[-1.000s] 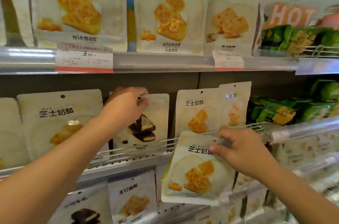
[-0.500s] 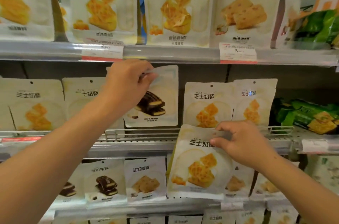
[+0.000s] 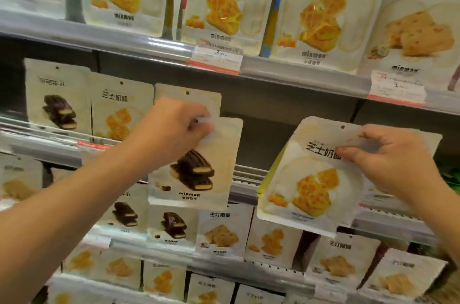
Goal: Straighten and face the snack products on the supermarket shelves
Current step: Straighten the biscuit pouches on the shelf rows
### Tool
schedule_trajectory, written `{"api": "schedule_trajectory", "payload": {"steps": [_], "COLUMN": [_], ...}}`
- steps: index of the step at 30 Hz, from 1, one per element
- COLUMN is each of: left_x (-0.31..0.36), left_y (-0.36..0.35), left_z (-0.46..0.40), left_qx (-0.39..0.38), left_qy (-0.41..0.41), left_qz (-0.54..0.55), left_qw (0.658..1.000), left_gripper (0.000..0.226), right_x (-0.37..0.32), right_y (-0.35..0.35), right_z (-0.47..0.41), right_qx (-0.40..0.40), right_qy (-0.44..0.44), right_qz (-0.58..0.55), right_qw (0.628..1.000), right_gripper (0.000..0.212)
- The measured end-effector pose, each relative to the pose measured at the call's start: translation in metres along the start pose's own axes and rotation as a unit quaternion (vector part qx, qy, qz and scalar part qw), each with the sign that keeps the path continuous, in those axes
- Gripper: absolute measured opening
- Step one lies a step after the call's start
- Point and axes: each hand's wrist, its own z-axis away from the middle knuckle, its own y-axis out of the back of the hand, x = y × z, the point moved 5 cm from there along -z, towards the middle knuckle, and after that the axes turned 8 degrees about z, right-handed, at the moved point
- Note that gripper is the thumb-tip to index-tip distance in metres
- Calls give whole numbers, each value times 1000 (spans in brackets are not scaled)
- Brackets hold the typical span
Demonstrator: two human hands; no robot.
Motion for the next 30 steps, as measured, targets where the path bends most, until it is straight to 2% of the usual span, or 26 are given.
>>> {"api": "schedule_trajectory", "payload": {"steps": [4,7,10,15,19,25,28,30], "left_x": [-19,-31,-42,-59,-69,-75,-79,-82], "left_y": [1,1,0,1,0,-5,-8,-8], "left_z": [19,28,35,46,51,52,50,48], "left_qx": [-2,-1,-13,-22,-14,-17,-30,-34], "left_qy": [-1,5,14,28,32,36,45,52], "left_qz": [5,6,25,48,23,41,47,56], "left_qw": [1000,1000,1000,998,999,998,997,996], "left_gripper": [21,18,7,3,14,12,9,15], "right_x": [-36,-61,-84,-91,-86,-64,-58,-57], "right_y": [15,8,-16,-62,-74,-86,-90,-94], "right_z": [-22,-39,-51,-64,-76,-110,-120,-122], "right_qx": [127,162,145,80,76,44,35,28], "right_qy": [88,123,165,151,161,66,43,35], "right_qz": [33,48,81,101,128,170,185,180], "right_qw": [987,978,972,980,976,982,981,983], "right_gripper": [7,8,4,4,6,21,25,26]}}
